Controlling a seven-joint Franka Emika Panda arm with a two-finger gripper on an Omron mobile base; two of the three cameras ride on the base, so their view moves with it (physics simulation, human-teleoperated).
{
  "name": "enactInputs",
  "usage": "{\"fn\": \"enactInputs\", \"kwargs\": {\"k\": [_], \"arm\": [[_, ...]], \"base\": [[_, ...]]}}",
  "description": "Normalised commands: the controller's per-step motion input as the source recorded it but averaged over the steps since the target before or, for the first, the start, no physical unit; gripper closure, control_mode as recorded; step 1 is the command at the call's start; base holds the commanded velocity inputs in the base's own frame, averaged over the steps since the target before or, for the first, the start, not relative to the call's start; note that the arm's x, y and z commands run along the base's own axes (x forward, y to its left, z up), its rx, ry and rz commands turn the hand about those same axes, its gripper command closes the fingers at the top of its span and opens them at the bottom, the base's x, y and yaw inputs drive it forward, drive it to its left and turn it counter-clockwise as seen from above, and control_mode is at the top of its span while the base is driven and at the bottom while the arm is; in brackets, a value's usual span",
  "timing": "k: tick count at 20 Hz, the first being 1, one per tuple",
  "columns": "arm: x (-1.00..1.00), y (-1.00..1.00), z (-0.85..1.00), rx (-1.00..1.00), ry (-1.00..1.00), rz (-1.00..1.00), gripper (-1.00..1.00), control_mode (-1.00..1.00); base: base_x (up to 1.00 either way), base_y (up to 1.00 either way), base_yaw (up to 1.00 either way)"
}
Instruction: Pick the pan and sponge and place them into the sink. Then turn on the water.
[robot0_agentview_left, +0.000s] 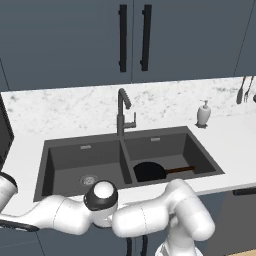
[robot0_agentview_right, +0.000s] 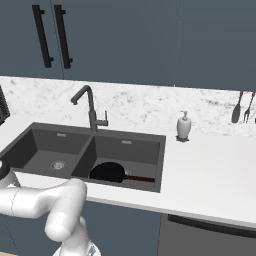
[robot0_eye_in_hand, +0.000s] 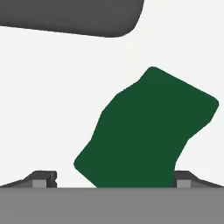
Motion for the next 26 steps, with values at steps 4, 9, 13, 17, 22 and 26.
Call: {"fn": "enactInputs", "kwargs": {"k": [4,9,13,17,22,26], "arm": [[0.0,-0.1,-0.3,-0.02,-0.01,-0.17,1.0,-1.0],[0.0,-0.19,-0.22,0.0,0.0,-0.18,1.0,-1.0],[0.0,-0.19,-0.18,0.0,0.0,-0.17,1.0,-1.0],[0.0,-0.26,-0.13,0.0,0.0,-0.16,1.0,-1.0],[-0.01,-0.42,0.09,0.0,0.0,-0.14,1.0,-1.0],[-0.33,-0.31,0.49,0.0,0.0,-0.09,1.0,-1.0]], "base": [[0.0,0.0,0.0],[0.0,0.0,0.0],[0.0,0.0,0.0],[0.0,0.0,0.0],[0.0,0.0,0.0],[0.0,0.0,0.0]]}}
